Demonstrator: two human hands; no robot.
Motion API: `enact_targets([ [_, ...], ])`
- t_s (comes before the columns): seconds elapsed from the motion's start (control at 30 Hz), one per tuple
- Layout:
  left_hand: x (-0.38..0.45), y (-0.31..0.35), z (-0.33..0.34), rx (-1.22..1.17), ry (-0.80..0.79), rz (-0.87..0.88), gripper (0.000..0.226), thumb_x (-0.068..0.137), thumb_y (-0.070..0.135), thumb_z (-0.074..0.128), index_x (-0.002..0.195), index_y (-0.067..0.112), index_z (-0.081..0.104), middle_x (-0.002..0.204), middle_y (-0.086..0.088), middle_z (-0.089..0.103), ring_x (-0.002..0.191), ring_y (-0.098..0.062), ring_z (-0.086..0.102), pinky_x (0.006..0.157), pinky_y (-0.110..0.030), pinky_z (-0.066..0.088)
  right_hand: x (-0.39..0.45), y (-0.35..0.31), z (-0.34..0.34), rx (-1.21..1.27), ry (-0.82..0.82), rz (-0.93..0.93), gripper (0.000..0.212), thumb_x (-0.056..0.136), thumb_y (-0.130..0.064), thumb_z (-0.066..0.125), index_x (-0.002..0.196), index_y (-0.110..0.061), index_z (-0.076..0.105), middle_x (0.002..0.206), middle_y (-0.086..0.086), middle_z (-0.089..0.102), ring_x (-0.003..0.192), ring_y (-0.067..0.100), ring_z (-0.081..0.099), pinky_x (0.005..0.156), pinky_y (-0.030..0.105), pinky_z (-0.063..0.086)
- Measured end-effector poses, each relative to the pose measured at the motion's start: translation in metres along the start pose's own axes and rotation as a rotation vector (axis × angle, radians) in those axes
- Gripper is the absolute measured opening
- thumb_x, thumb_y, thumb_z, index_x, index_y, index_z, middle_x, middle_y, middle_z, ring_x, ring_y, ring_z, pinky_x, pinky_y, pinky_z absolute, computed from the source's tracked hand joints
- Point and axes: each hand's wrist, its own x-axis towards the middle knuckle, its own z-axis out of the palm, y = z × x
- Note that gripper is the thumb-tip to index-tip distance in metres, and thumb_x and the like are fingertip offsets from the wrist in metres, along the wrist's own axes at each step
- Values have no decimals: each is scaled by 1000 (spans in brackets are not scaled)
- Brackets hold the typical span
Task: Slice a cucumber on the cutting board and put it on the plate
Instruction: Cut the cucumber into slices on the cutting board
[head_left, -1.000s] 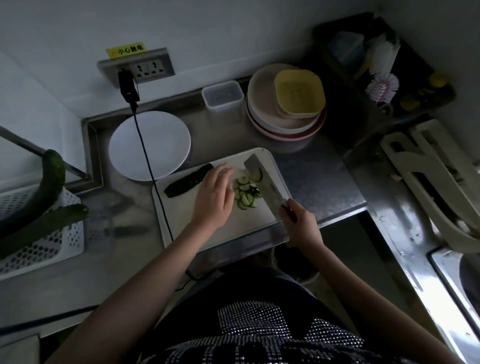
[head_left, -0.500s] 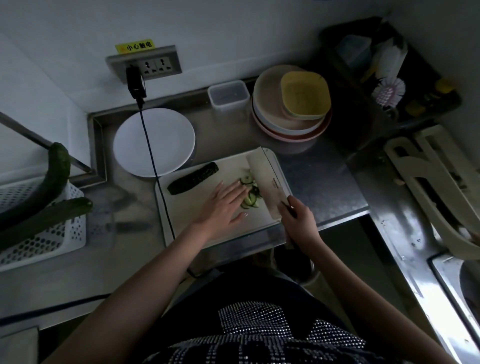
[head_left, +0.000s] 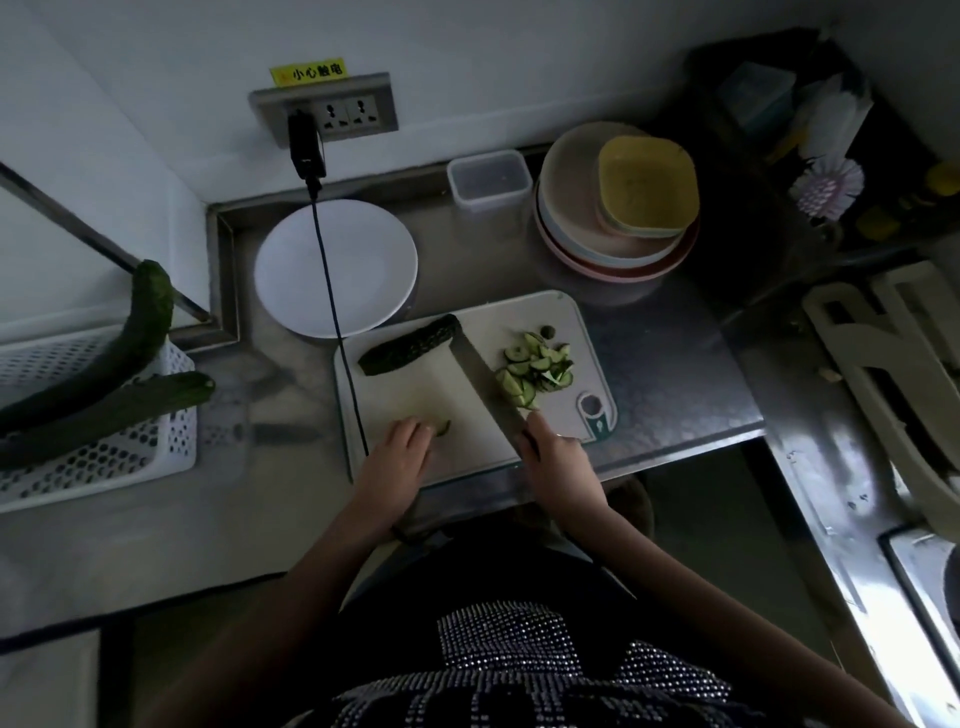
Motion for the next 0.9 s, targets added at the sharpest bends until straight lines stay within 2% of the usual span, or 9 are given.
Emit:
enact_targets([
  [0.1,7,2,-6,-5,-2,-34,21,83,17,57,98,4,56,95,-16,60,89,-25,51,53,-35,54,-1,-8,6,-22,-26,7,13,100,-24,41,92,-14,38,81,22,61,76,40,59,63,45,49],
  [0.17,15,5,-9,-41,-76,-108,33,74,9,75,101,-2,61,100,-20,60,91,-34,59,64,-40,56,-1,-12,8,-29,-46,8,13,100,-24,41,94,-12,40,82,22,62,75,40,59,62,46,50],
  [0.3,30,10,-6,-112,-173,-112,28,77,6,72,103,0,64,102,-18,62,99,-37,56,79,-43,50,-3,-14,10,-44,-70,7,15,100,-26,40,93,-13,39,84,22,62,76,41,59,63,47,50],
  [0.47,40,14,-8,-314,-63,-227,25,86,22,63,103,5,69,92,-15,69,85,-30,62,71,-40,53,-6,-11,9,1,-13,37,17,99,-23,43,87,-16,34,78,21,60,72,42,57,61,44,45],
  [0.53,42,16,-7,-380,-80,-234,31,87,28,56,105,7,71,88,-13,71,79,-27,65,69,-40,54,-5,-10,8,23,23,75,16,98,-23,43,87,-16,35,78,21,59,73,42,56,61,44,44],
  [0.6,44,19,-7,-444,-94,-277,26,88,25,60,104,8,71,90,-10,71,79,-24,66,70,-39,54,-4,-11,8,48,41,108,14,98,-24,43,88,-15,37,77,20,59,73,41,56,62,45,46],
  [0.73,47,26,-5,-516,-41,-524,9,84,21,69,85,12,68,83,-4,67,73,-18,63,65,-34,53,-3,-16,11,73,39,115,15,98,-22,43,87,-14,38,77,18,59,73,39,57,63,45,47],
  [0.83,47,24,-4,-713,-61,-695,17,84,26,67,71,27,55,72,0,64,69,-22,64,65,-45,54,-2,-21,13,66,-5,109,16,98,-23,42,87,-14,36,76,17,57,72,38,57,60,43,45],
  [0.9,45,21,-1,-709,-51,-714,23,88,27,62,69,31,51,69,1,62,68,-24,64,65,-46,54,-2,-24,15,63,-27,109,16,99,-24,41,87,-14,36,75,16,56,71,37,56,60,41,45],
])
